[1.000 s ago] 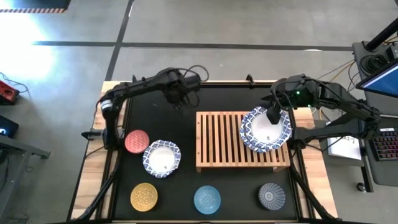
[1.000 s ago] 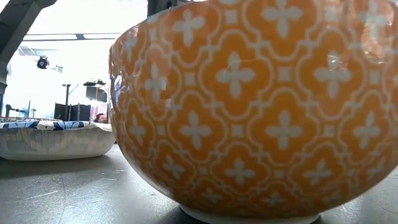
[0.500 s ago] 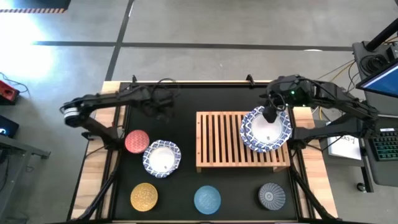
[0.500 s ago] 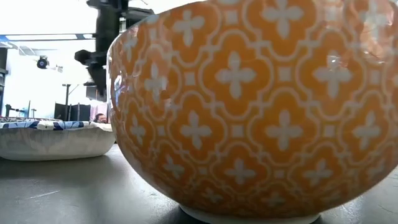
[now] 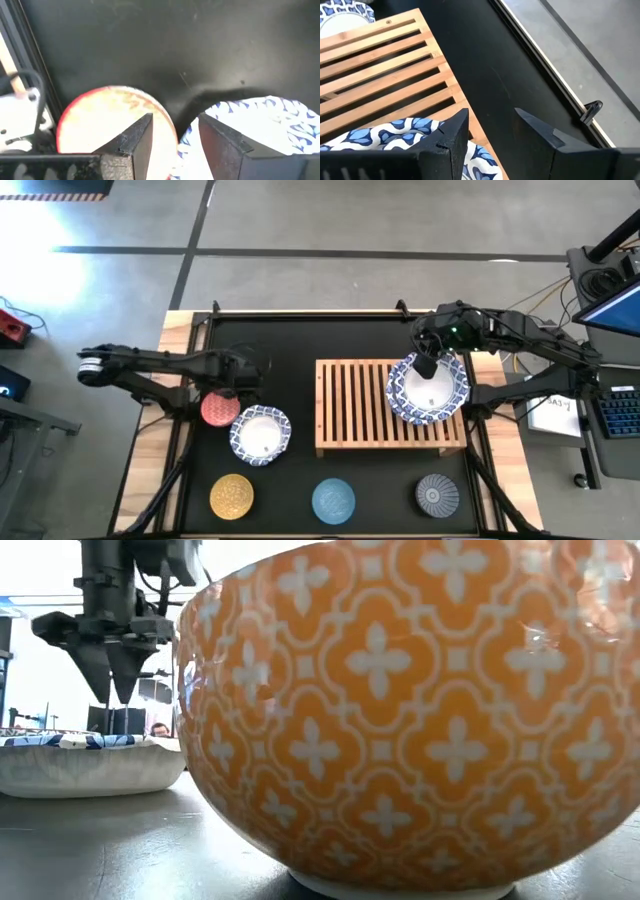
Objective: Place and stack bowls onto a shelf
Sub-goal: Stack the big white and blue bowl on top of the big white and blue bowl
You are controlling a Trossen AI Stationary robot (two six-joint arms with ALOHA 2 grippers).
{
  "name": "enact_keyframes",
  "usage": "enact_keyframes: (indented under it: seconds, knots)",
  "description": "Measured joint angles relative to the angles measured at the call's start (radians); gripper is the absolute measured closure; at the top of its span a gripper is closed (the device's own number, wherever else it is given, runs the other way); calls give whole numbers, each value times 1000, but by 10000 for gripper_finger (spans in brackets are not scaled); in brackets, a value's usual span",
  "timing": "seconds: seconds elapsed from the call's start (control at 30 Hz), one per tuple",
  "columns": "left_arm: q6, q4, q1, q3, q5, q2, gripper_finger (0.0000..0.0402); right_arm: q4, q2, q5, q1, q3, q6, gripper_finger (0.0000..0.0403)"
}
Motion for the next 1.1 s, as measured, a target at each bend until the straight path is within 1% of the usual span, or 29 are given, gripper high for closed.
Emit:
enact_keyframes:
  seconds: [0.13,0.23,0.37,0.67,0.77,0.87,1.0,1.1]
  knots:
    - [-95,-2,-81,0,-5,24,260,3,4,0,0,0,-17,257]
    - [-139,-3,-115,-9,-12,47,260,6,6,0,0,0,-25,259]
    - [-174,0,-126,-30,-28,78,260,7,4,0,0,0,-26,264]
    - [-163,87,-142,-47,-18,99,260,6,4,0,0,0,-26,259]
    - [-107,133,-157,-48,-19,99,260,6,5,0,0,0,-33,262]
    - [17,191,-163,-48,-31,108,260,8,5,0,0,0,-36,264]
    - [149,192,-149,-48,-36,124,260,12,5,0,0,0,-33,261]
    - [300,225,-148,-49,-34,137,260,13,5,0,0,0,-31,259]
